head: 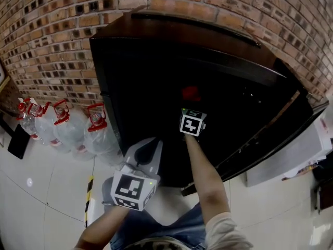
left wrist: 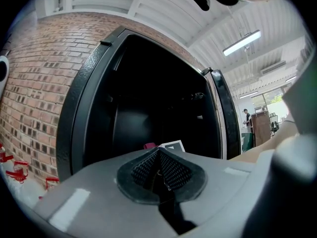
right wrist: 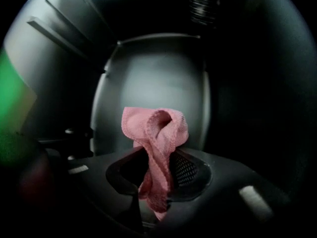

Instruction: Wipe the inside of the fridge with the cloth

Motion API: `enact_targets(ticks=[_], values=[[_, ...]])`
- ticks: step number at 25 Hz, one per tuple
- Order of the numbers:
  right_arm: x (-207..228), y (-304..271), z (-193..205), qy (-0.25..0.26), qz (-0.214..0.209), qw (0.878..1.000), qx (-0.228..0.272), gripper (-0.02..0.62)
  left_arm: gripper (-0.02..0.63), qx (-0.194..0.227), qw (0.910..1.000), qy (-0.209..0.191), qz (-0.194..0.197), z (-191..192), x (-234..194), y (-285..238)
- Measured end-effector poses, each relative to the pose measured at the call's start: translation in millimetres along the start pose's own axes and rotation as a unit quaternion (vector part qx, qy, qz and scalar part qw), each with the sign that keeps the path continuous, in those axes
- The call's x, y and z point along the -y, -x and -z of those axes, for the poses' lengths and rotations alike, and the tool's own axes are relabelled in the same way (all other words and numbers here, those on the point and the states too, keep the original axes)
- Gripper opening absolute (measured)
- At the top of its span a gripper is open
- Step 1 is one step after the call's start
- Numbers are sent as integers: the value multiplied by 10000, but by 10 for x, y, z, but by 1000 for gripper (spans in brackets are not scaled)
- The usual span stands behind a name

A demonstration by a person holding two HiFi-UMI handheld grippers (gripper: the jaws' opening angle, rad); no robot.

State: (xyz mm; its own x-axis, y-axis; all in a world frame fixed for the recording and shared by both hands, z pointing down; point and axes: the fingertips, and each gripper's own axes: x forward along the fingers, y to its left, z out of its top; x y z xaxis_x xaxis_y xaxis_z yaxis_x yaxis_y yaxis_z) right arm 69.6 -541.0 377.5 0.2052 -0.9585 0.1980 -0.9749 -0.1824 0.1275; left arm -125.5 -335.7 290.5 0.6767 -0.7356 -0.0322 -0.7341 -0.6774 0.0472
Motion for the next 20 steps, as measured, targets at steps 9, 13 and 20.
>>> enact_targets(ticks=[9,13,20], values=[[251,128,8,-119,232,9996,65,108,-5,8,10000,-23,24,-16,101,-49],[198,349,51,-270,108,9996,37,108,-5,28,10000,58,2,-28,118,-76],[176,842,98,-315,57,9994,146,107,-5,-1,10000,32,56,-12,289,-85]])
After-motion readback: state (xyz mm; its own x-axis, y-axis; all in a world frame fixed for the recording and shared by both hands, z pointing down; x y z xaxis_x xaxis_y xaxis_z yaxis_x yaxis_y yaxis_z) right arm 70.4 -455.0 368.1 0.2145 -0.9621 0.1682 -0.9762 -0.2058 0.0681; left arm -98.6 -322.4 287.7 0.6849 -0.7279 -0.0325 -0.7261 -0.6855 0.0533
